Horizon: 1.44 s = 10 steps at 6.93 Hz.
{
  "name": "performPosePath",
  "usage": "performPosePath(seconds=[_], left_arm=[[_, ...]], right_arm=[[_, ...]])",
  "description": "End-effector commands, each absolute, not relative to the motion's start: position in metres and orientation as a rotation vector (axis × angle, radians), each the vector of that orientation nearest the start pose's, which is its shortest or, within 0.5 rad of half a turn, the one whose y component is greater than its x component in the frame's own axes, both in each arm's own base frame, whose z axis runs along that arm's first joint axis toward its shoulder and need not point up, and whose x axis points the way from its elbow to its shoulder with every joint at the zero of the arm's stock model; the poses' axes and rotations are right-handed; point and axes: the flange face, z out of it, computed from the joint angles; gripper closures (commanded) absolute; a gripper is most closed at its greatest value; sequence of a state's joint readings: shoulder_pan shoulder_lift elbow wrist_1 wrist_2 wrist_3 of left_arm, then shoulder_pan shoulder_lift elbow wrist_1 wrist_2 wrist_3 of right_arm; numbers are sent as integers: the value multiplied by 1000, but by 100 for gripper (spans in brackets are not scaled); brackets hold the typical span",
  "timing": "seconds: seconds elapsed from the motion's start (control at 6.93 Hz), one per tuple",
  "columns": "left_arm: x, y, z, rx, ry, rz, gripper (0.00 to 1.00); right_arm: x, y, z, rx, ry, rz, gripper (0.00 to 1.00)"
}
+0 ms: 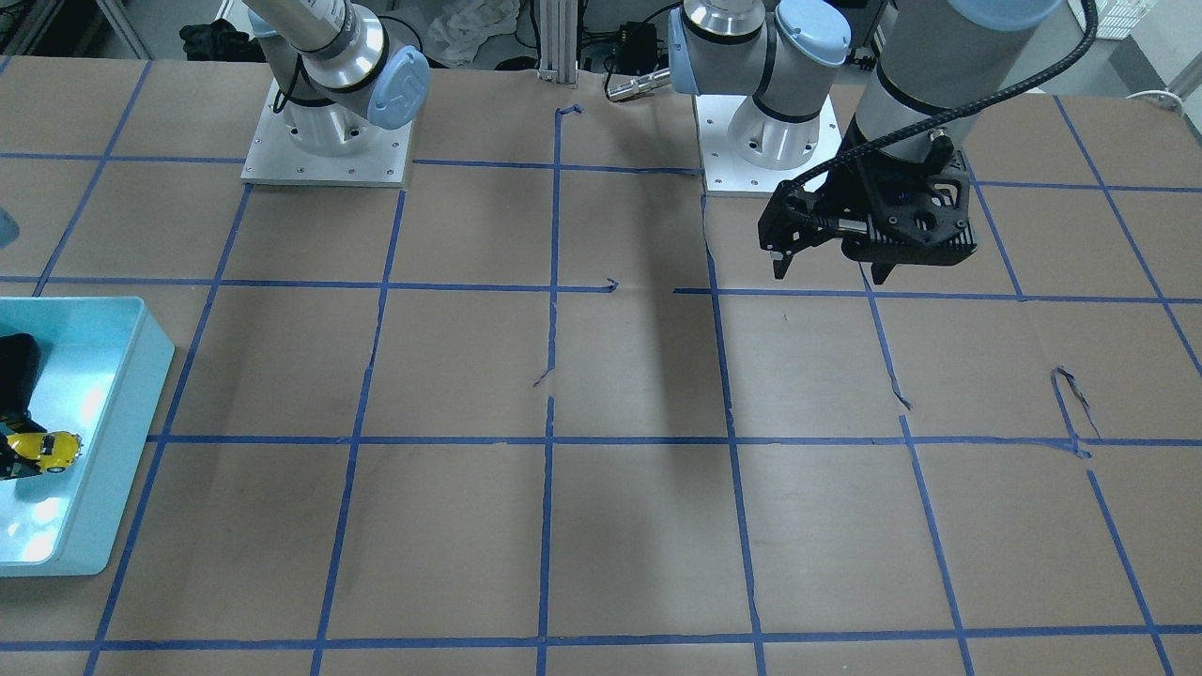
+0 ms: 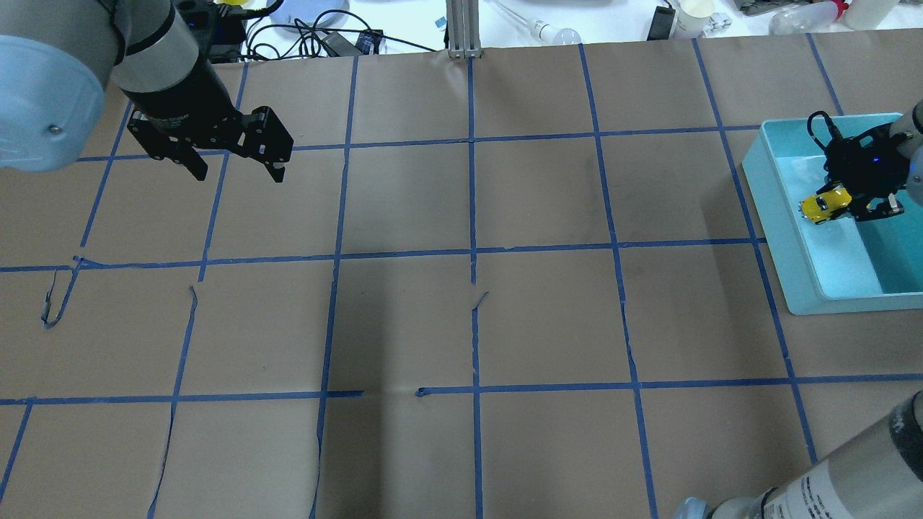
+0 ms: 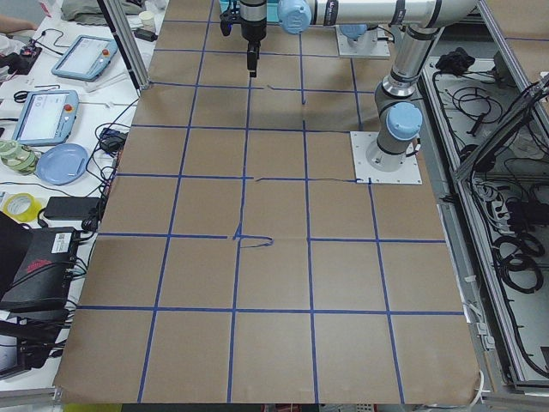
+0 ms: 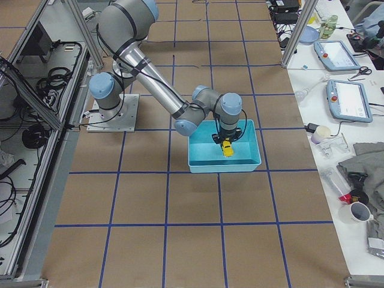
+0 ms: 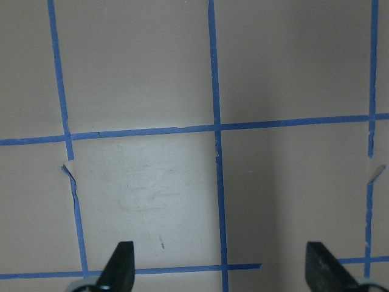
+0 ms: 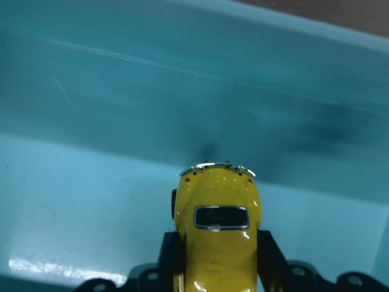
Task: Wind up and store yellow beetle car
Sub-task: 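Carry the car into the light-blue tray and open the right gripper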
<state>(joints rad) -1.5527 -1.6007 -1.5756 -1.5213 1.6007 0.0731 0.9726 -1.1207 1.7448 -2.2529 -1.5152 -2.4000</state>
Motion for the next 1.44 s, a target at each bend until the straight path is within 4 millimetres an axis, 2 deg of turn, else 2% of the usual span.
performPosePath(seconds=[0.0,0.14,0.43,0.58,0.72,0.87,1.01,1.3], left_arm=[[-121,-505,477,88,3106,-21,0],[-124,-514,475,65,3134,-24,0],[-116,-509,480,84,3127,-35,0],[-126,-511,465,96,3136,9,0],[-118,-511,471,84,3140,-9,0],[-119,-510,472,89,3135,-12,0],[-118,-510,474,87,3135,-19,0],[-116,-509,475,82,3134,-21,0]], right_arm=[[-225,-584,223,-2506,1980,-166,27],[-225,-585,225,-2516,1987,-168,0],[-226,-586,237,-2533,1998,-172,0],[-226,-587,265,-2567,2022,-169,0],[-219,-581,300,-2572,2032,-158,0],[-210,-570,355,-2579,2065,-160,0],[-192,-568,399,-2509,2125,-171,0],[-149,-576,456,-2259,2263,-111,0]])
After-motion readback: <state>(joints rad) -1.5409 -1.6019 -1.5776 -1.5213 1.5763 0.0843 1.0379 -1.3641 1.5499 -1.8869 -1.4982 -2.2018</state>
